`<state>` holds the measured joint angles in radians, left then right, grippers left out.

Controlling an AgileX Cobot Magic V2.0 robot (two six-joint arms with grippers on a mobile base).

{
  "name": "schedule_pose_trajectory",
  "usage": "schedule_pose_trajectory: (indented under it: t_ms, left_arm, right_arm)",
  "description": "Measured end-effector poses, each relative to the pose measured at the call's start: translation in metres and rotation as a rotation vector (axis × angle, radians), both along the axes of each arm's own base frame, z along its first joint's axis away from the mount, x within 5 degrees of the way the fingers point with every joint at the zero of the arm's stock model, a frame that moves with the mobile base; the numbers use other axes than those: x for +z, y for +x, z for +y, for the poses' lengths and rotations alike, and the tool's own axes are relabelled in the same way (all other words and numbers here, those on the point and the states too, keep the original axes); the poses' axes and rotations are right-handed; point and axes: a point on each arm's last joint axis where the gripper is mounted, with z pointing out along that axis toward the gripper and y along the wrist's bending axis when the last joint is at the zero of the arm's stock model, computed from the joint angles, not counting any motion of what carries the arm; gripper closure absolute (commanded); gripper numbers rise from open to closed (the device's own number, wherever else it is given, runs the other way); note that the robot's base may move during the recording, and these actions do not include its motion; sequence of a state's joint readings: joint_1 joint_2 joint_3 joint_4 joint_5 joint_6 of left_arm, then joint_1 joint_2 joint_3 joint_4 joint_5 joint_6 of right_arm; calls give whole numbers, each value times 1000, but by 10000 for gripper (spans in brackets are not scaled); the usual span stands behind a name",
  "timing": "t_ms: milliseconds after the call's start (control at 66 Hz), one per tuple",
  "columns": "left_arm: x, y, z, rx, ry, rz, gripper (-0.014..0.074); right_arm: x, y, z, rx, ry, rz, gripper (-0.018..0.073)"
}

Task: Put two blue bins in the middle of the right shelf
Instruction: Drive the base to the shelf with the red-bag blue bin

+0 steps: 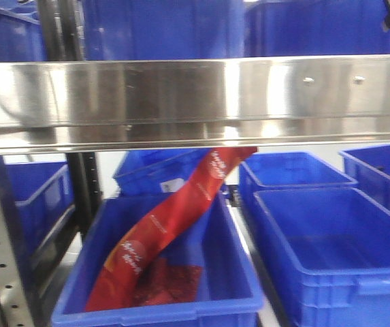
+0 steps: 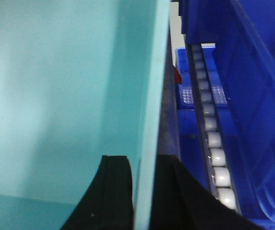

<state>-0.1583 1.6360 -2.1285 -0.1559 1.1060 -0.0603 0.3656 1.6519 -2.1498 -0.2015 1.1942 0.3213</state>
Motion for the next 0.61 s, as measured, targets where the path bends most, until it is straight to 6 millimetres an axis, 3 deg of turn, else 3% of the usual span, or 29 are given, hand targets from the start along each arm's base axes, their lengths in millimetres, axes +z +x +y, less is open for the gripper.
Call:
schedule_pose_trajectory:
  t_ms: [606]
  left_arm:
    - [0,0,0,0,0,0,707]
  right_arm:
    - [0,0,0,0,0,0,727]
